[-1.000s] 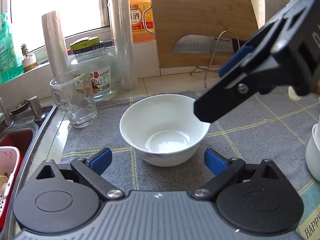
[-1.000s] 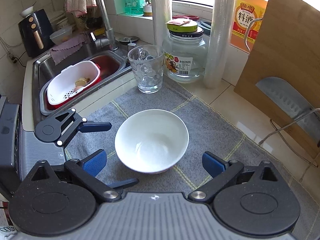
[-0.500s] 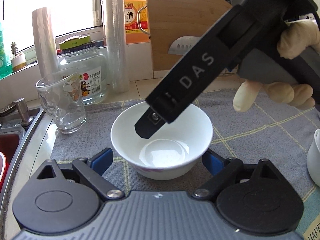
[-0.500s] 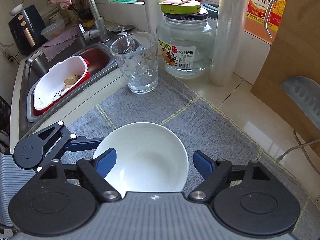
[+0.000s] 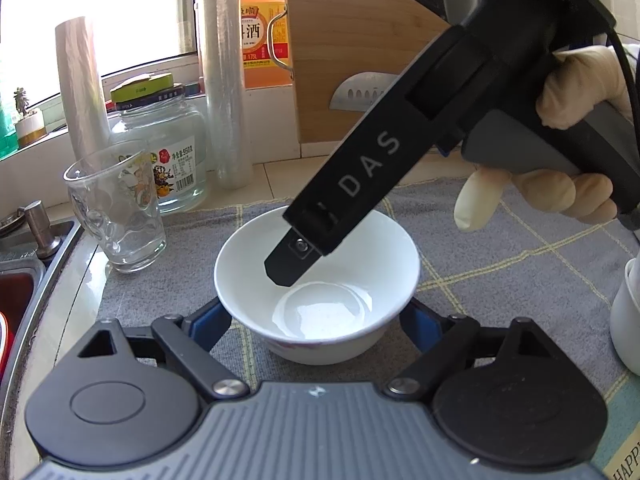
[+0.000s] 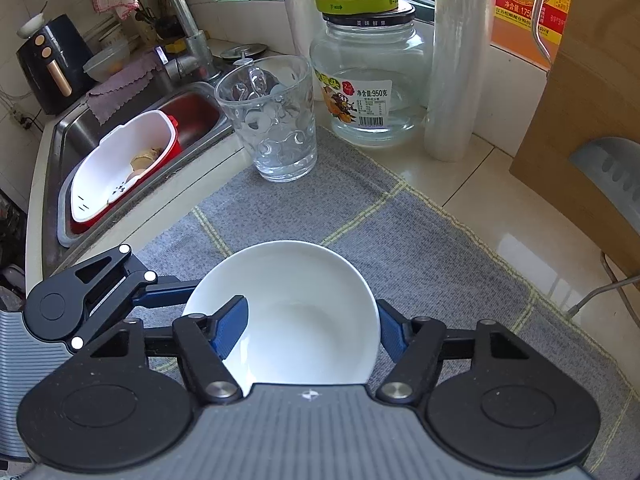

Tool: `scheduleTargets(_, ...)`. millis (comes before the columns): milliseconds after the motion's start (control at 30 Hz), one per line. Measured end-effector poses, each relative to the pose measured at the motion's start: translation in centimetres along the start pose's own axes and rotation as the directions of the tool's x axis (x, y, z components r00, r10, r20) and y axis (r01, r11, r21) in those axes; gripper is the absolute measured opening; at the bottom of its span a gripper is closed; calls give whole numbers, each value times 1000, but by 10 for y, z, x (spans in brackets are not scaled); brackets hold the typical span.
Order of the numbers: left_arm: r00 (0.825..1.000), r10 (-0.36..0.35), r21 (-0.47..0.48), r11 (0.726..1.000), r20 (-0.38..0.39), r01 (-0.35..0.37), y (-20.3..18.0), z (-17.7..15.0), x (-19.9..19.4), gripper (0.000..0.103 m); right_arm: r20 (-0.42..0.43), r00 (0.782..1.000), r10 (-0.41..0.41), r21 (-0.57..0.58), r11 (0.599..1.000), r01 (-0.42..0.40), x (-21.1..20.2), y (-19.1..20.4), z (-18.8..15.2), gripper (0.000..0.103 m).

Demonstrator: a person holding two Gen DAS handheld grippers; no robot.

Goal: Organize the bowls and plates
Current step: 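Lift the pink-patterned bowl with the right tool and carry it toward the bowl stack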

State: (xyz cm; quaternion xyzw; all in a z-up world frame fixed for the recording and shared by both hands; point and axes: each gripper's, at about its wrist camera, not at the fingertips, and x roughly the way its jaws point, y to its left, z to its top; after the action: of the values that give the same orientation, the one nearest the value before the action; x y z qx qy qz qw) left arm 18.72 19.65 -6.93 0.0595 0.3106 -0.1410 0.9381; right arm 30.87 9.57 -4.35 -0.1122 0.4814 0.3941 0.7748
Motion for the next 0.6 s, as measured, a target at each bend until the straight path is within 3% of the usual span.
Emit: scheduleTargets(600, 1000, 0, 47, 999, -20, 1, -19, 1, -39, 90, 28, 998, 62, 39, 997, -63, -40, 16, -22, 74)
